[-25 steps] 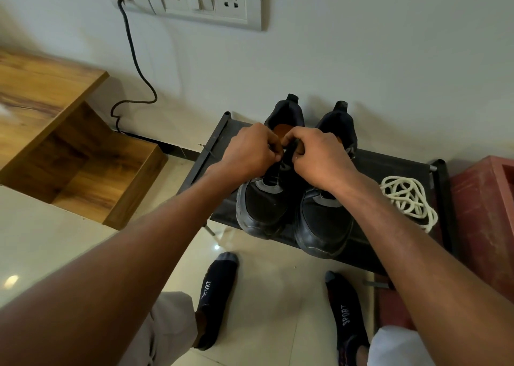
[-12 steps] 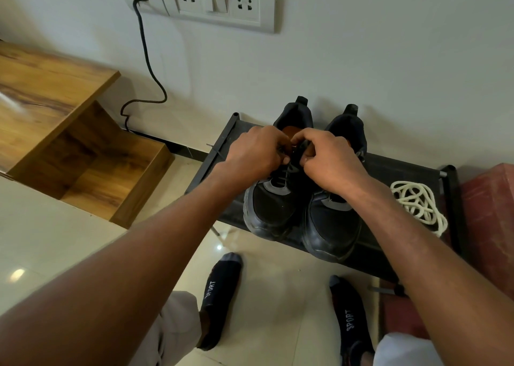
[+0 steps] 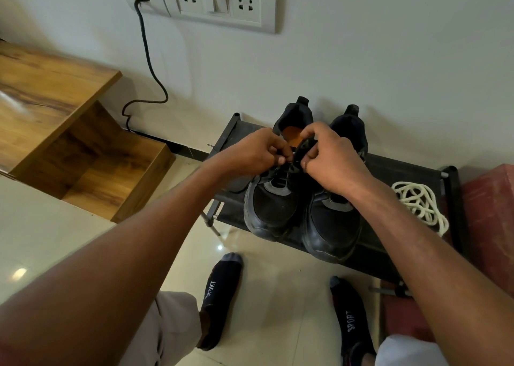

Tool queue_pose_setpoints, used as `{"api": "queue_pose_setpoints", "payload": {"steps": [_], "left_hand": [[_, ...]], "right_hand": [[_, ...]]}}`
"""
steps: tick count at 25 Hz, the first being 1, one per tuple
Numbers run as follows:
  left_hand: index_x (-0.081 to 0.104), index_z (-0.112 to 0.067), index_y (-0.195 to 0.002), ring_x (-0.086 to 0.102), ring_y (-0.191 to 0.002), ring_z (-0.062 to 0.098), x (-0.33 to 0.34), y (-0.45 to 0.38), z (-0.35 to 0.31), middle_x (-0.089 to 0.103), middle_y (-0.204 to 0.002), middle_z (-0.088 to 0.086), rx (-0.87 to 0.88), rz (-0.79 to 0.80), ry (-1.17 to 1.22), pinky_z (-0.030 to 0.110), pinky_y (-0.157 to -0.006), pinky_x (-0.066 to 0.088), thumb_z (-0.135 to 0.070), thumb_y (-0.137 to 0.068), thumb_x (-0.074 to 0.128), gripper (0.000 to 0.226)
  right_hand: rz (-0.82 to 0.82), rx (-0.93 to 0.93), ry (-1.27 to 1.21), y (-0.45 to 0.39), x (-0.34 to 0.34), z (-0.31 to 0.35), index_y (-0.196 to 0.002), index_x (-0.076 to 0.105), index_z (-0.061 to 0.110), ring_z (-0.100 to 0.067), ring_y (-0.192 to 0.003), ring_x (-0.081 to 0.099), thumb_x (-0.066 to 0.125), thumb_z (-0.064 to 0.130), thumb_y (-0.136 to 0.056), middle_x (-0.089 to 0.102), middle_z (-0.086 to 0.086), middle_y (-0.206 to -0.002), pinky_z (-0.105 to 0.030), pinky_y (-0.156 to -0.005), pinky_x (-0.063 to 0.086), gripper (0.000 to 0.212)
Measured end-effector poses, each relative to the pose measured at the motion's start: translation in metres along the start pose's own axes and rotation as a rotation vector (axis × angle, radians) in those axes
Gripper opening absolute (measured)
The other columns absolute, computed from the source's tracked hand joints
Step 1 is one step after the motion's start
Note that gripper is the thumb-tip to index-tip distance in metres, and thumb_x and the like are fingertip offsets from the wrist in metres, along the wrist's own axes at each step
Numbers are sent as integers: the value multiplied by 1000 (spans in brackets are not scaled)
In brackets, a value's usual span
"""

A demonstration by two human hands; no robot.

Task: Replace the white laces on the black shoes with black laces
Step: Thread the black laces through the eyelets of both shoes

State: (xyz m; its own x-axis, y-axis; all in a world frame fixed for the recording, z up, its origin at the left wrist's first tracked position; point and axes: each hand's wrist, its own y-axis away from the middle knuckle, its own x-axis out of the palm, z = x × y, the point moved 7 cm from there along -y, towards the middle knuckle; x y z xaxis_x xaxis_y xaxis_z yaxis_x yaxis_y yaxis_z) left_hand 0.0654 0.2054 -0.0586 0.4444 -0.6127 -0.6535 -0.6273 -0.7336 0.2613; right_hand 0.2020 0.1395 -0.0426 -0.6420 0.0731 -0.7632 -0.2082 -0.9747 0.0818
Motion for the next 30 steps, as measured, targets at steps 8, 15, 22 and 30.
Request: {"api": "queue_pose_setpoints", "payload": {"steps": [8, 15, 22, 30], "left_hand": [[81, -14, -103, 61, -83, 14, 0, -6, 5, 69, -96, 6, 27, -54, -31, 32, -82, 56, -5, -97, 67, 17], [76, -21, -117, 56, -84, 6, -6, -2, -9, 58, -94, -4, 114, -130, -125, 18, -75, 45, -18, -101, 65, 19], [72, -22, -117, 57, -94, 15, -20, -5, -9, 57, -105, -1, 130, -312, -111, 18, -72, 40, -19, -103, 60, 19], [69, -32, -127, 64, -87, 19, -22, -1, 3, 65, -100, 0, 69, -239, -174, 36, -74, 53, -15, -103, 58, 31]], "right_hand": [[-57, 34, 57, 5, 1, 2, -80, 73, 20, -14, -71, 73, 80, 12, -90, 71, 4, -76, -38, -77, 65, 15], [-68, 130, -97, 4, -6, 2, -82, 76, 23, -10, -52, 70, 75, 18, -89, 72, 2, -65, -28, -58, 62, 9], [-420, -82, -995, 6, -61, 29, -88, 61, 15, -19, -69, 69, 58, 10, -98, 71, -2, -73, -37, -68, 57, 12], [61, 25, 305, 5, 0, -2, -103, 73, 16, -16, -83, 64, 75, 34, -95, 63, 0, -94, -29, -72, 48, 19]]}}
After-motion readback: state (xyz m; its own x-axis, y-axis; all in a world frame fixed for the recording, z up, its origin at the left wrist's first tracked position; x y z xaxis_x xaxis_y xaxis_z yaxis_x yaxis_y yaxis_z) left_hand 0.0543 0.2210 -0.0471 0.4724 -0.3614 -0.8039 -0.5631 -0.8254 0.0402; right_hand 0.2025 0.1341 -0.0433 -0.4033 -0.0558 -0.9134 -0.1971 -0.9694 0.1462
